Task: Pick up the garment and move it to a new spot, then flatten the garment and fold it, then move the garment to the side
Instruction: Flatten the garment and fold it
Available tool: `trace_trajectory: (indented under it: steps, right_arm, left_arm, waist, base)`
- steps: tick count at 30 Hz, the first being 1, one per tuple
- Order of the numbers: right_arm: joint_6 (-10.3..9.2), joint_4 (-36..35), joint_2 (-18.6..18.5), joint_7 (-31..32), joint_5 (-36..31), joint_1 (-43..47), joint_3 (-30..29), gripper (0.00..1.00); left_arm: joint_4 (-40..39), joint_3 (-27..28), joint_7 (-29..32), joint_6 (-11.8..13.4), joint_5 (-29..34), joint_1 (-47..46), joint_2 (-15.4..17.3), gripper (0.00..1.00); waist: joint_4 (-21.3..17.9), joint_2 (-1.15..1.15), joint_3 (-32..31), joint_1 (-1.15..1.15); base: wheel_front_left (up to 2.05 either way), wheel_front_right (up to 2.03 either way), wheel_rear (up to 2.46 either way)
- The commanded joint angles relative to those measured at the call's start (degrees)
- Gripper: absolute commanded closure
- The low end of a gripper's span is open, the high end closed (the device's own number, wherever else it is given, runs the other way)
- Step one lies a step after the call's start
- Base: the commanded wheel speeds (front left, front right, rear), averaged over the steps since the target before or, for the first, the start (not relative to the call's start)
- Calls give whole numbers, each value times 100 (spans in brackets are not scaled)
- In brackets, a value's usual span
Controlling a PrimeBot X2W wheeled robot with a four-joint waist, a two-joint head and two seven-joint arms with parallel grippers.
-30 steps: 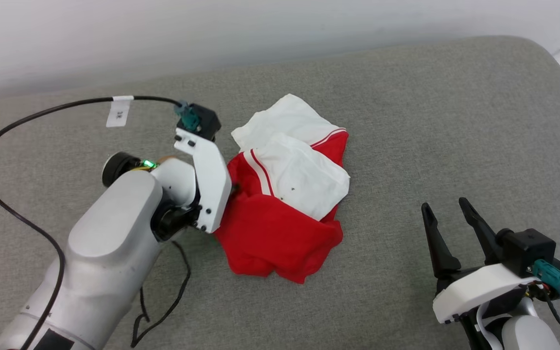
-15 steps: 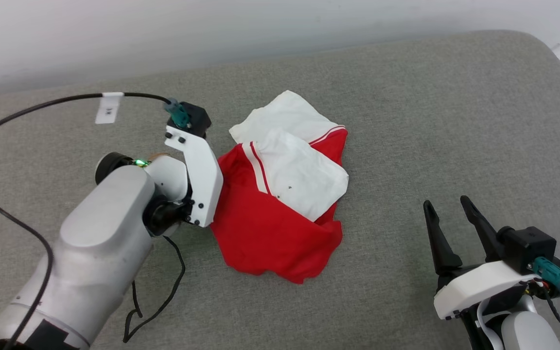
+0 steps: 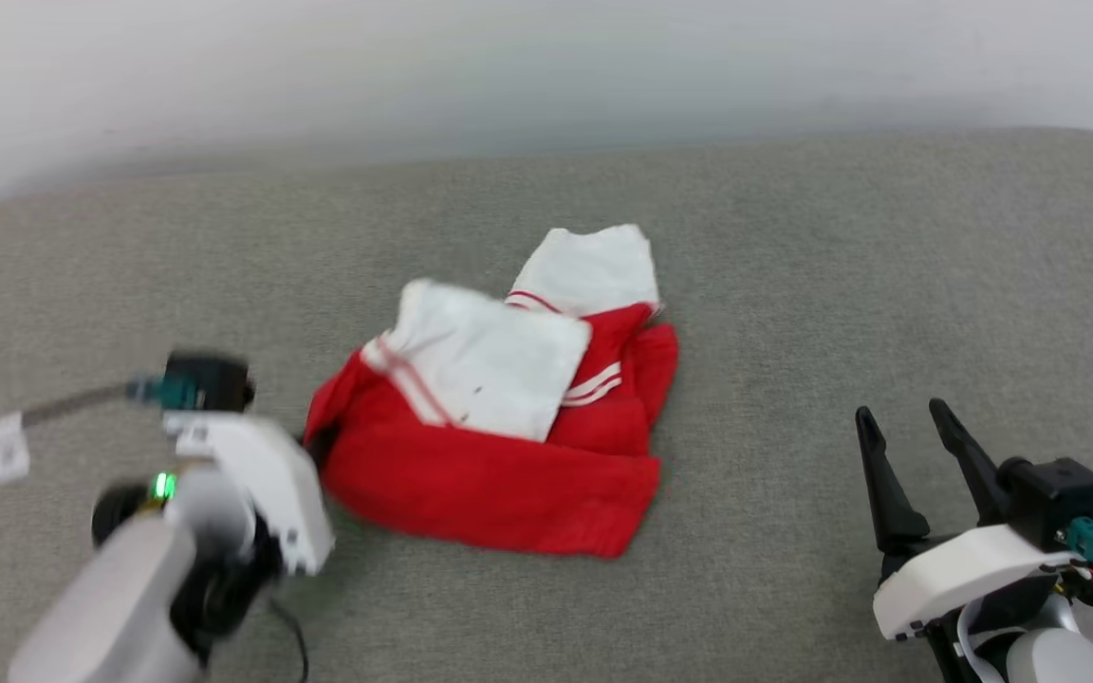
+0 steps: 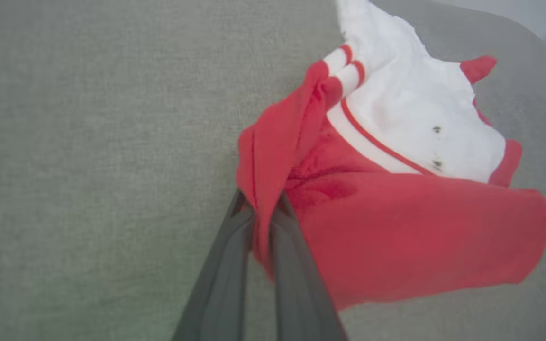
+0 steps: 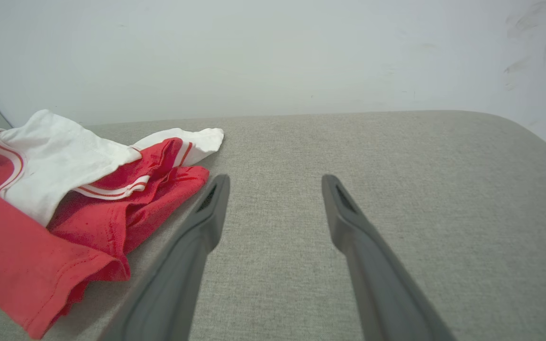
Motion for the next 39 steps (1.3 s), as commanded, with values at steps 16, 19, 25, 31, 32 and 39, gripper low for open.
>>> trace_trajectory:
  steps: [16,19,25,31,32,39]
  right_arm:
    - [-4,-432,4,380,-150,534,-174,0]
    - [-3,-487,4,430,-149,612,-174,0]
    - [-4,-627,4,484,-128,636,-161,0]
    - [-4,-684,4,461,-88,477,-145,0]
    - [-4,-673,4,458,-85,446,-128,0]
    - [-4,-569,4,359,-19,313,-105,0]
  left_arm:
    - [-1687,295,-1246,1297,-253,2804,-141,0]
    - [-1837,365,-1663,1422,89,2678,-94,0]
    - [-1926,354,-1510,1354,442,1990,194,0]
    - [-1652,113,-584,918,455,1102,531,0]
    - [-1565,33,-341,791,415,991,590,0]
    - [-899,-333,884,220,152,522,858,0]
  waist:
    - [321,0,-698,0]
    - [307,0,-792,0]
    - [252,0,-753,0]
    - [150,0,-483,0]
    - [120,0,-433,0]
    - [-81,0,-109,0]
  base:
    - [0,0,0]
    - [0,0,0]
    - [0,0,0]
    - [0,0,0]
    - [0,0,0]
    - [0,0,0]
